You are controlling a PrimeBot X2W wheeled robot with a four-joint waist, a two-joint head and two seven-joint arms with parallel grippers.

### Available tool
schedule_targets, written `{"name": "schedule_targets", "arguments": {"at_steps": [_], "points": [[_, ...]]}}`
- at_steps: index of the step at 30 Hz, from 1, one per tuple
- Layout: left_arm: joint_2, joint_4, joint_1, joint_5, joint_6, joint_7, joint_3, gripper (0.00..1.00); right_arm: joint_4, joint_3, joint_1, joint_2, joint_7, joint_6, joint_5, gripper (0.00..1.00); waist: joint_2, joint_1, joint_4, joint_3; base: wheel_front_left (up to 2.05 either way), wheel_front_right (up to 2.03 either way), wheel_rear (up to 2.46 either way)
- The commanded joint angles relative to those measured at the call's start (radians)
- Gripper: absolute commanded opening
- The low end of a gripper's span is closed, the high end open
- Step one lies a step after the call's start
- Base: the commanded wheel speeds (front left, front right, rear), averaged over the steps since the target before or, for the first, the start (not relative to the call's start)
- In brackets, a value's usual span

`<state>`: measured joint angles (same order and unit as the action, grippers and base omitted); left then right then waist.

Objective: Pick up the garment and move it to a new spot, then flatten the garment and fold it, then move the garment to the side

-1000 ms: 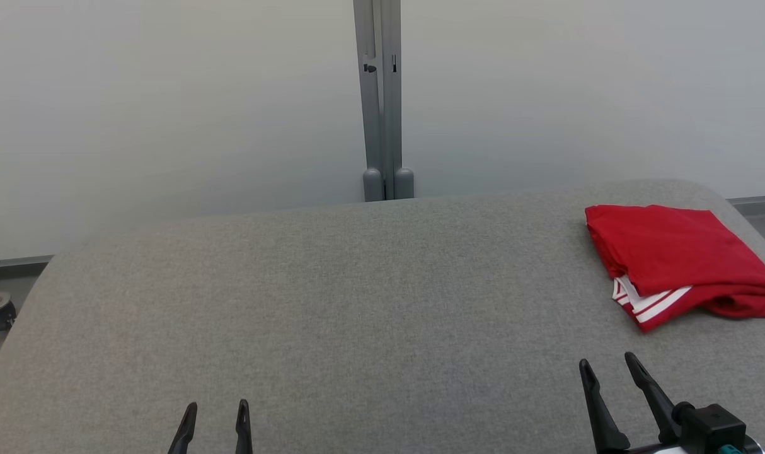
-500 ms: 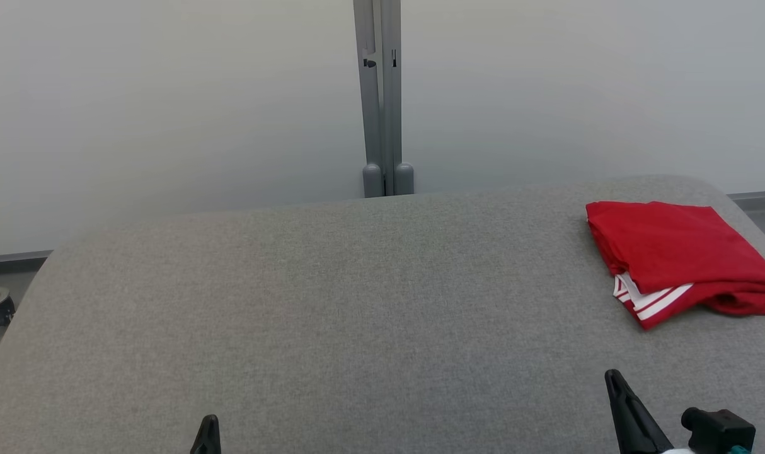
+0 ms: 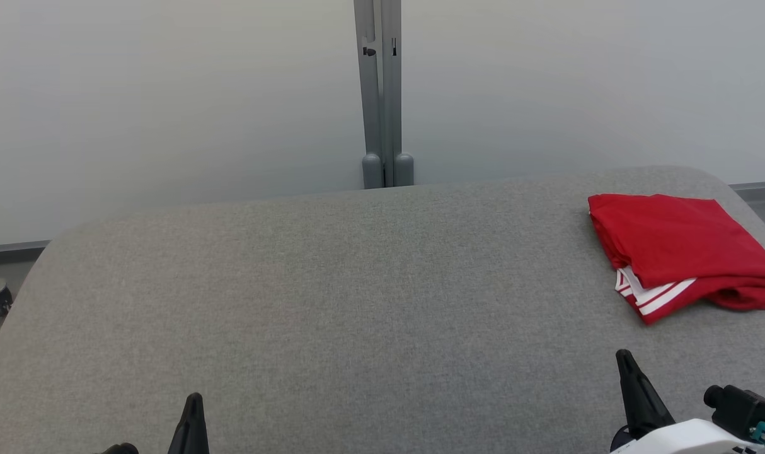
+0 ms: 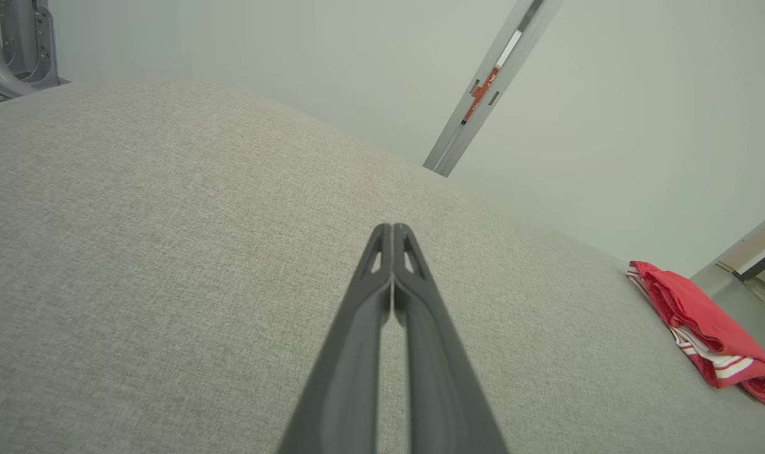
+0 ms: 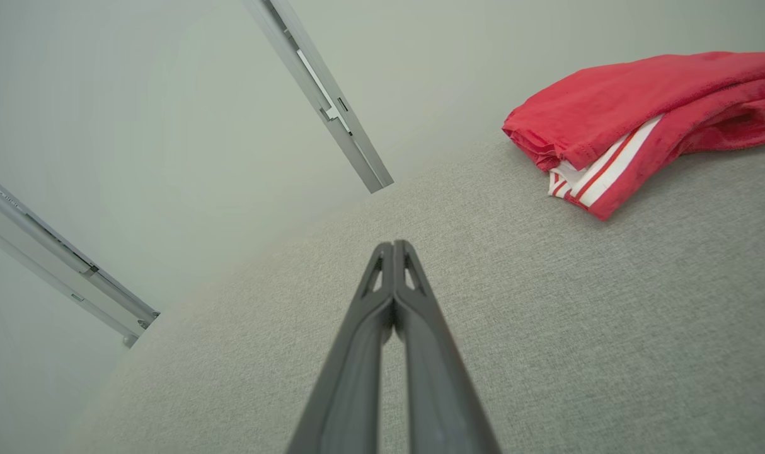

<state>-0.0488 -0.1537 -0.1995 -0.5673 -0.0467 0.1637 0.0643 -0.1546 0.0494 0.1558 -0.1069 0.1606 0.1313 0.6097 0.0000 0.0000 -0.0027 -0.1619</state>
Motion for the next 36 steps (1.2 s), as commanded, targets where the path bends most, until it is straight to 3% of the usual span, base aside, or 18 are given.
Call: {"name": "schedule_targets", "arguments": {"at_steps": [1, 36], "points": [[-0.007, 0.009, 0.039, -0.042, -0.008, -0.007, -0.01, 0.0, 0.009, -0.009, -0.035, -0.001, -0.008, 0.0, 0.04, 0.0, 0.0, 0.0, 0.0, 0.003, 0.0, 0.0, 0.0], [-0.011, -0.034, 0.166, -0.501, -0.044, -0.125, -0.082, 0.0, -0.035, -0.077, -0.144, 0.022, -0.127, 0.0, 0.479, 0.0, 0.0, 0.0, 0.001, 0.059, 0.0, 0.0, 0.0]]}}
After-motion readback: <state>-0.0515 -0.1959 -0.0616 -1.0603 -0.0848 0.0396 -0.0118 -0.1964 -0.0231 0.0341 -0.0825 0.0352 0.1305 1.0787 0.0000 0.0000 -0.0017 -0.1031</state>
